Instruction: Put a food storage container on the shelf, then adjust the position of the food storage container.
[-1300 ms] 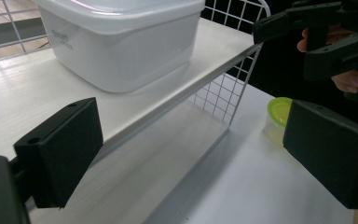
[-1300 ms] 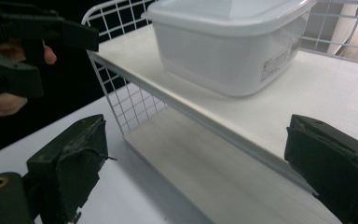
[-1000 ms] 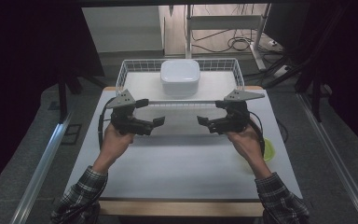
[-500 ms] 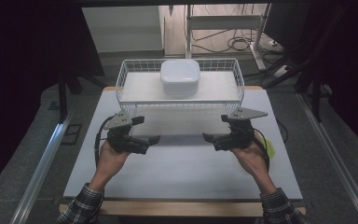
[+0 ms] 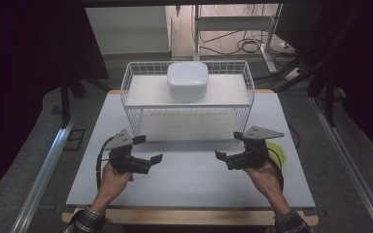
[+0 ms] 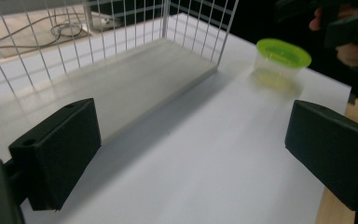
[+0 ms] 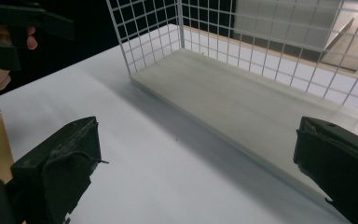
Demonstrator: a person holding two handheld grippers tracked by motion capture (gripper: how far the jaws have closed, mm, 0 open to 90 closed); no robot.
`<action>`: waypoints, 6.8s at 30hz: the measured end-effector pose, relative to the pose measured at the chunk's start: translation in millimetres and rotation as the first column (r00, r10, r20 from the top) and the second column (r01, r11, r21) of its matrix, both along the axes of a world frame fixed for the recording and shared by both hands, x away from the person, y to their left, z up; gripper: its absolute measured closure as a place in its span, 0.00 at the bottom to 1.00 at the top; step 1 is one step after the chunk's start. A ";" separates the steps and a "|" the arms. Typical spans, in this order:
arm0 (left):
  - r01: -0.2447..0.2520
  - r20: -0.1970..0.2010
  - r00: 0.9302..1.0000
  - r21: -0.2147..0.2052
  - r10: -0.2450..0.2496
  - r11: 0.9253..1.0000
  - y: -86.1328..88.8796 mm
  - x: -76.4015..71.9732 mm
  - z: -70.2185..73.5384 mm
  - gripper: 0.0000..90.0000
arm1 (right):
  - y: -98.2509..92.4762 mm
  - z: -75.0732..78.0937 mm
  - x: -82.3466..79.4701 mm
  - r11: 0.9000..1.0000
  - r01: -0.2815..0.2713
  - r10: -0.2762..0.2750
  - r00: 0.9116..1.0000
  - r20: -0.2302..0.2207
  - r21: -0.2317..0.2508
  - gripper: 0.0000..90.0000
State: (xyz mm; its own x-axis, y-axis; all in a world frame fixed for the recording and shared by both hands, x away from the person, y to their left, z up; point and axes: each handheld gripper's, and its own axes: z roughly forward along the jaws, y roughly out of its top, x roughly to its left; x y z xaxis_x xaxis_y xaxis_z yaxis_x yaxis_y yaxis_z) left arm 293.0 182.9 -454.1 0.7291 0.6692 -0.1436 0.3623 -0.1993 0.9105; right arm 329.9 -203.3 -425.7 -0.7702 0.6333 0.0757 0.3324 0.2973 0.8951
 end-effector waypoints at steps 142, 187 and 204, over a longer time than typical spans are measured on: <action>0.012 -0.091 0.996 0.203 0.007 0.979 -15.1 -28.9 -67.1 0.04 | -42.8 -79.3 -14.2 0.951 0.193 -0.264 0.912 -0.314 -0.240 0.98; 0.031 -0.105 0.994 0.218 -0.009 0.975 -16.6 -29.2 -68.1 0.04 | 54.8 -87.2 34.6 0.981 0.010 -0.065 0.958 -0.278 -0.196 0.92; 0.007 -0.090 0.996 0.250 0.016 0.968 -10.3 -32.2 -62.2 0.04 | 18.5 -62.6 11.6 0.978 0.035 -0.073 0.981 -0.179 -0.205 0.40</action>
State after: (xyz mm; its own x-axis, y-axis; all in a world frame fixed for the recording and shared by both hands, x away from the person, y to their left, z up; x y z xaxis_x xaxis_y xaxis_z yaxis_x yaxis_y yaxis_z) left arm 260.9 172.6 -516.3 0.7175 0.6956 -0.0367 0.4427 -0.4146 0.7950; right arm 341.4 -184.7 -488.3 -0.7189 0.6904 0.0810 0.5066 0.4405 0.7412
